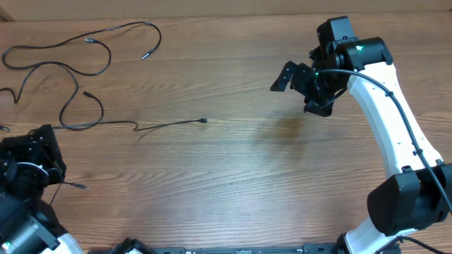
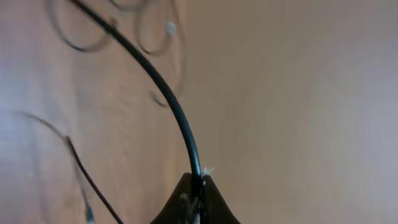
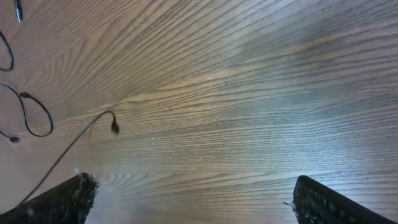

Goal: Untangle cables

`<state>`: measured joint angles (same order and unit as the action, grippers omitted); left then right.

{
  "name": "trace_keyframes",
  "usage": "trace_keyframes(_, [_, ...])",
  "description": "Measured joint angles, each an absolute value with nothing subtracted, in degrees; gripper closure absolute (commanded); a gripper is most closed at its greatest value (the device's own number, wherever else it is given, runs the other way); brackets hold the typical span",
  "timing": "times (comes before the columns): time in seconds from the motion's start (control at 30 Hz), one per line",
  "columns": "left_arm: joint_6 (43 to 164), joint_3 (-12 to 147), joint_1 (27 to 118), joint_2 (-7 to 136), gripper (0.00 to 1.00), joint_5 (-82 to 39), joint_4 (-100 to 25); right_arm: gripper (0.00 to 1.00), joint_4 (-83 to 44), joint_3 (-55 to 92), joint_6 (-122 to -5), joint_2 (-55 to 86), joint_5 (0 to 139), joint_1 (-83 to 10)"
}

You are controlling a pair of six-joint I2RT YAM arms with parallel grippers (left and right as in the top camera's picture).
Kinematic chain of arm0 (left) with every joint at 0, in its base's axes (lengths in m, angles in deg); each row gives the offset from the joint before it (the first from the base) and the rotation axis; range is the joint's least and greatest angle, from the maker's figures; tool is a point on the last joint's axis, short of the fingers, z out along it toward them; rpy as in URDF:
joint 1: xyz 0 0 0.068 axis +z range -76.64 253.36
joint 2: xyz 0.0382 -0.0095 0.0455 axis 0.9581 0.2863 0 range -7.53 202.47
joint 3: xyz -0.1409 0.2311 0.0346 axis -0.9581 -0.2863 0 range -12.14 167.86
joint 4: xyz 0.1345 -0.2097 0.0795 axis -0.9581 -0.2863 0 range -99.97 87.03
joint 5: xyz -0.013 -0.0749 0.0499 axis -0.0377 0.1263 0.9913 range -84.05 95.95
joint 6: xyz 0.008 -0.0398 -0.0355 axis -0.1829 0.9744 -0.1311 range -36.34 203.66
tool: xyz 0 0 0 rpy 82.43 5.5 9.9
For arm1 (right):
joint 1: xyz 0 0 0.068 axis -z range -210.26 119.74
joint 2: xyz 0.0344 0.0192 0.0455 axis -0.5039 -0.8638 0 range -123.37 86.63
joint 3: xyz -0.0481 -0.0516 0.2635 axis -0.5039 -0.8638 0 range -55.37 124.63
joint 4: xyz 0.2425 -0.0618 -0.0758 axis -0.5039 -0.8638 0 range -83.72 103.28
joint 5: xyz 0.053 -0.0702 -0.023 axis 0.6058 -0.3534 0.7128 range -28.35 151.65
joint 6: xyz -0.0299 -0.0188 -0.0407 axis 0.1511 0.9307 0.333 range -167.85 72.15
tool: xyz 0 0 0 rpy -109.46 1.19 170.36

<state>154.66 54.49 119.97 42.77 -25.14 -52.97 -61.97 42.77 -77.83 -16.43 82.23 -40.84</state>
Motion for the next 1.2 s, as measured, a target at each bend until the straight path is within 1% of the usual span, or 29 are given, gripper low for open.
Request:
trace_keyframes(0.07, [150.8,54.5,120.0,44.5,0.96,-18.9,-58.8,0.0,-61.9,42.8,-77.8,-16.4,82.3,-40.8])
trace_keyframes(0.3, [137.7,54.5,120.0,50.2,0.96,-7.5,-64.2,0.0,-61.9,42.8,-77.8,-16.4,82.3,-40.8])
trace_keyframes(0.47, [134.1,54.5,120.0,54.4,0.96,6.5,-67.5,0.0,-61.9,42.8,-77.8,-16.4,82.3,-40.8])
trace_keyframes(0.53, [133.8,54.5,120.0,57.2,0.96,9.0,-66.9,0.0,-62.0,42.8,-77.8,-16.4,82.2,-40.8])
trace_keyframes(0.83, [131.3,54.5,120.0,71.3,0.96,9.2,-53.5,0.0,-62.0,42.8,-77.9,-16.4,82.2,-40.8])
trace_keyframes(0.87, [131.0,54.5,120.0,72.5,0.94,9.2,-51.3,0.0,-61.9,42.8,-77.8,-16.4,82.2,-40.8])
trace_keyframes(0.93, [130.0,54.5,120.0,73.7,0.86,9.0,-47.5,0.0,-61.9,42.8,-77.8,-16.4,82.2,-40.8])
trace_keyframes(1.03, [128.7,54.5,120.0,75.2,0.79,9.4,-47.5,0.0,-62.0,42.8,-77.8,-16.4,82.2,-40.8])
trace_keyframes(1.1, [128.3,54.5,120.0,76.4,0.78,10.3,-48.4,0.0,-61.9,42.8,-77.8,-16.4,82.2,-40.8])
trace_keyframes(1.17, [128.2,54.5,120.0,78.4,0.8,11.3,-49.3,0.0,-61.9,42.8,-77.8,-16.4,82.2,-40.8])
trace_keyframes(1.2, [128.1,54.5,120.0,79.5,0.79,11.4,-49.7,0.0,-61.9,42.8,-77.8,-16.4,82.3,-40.8])
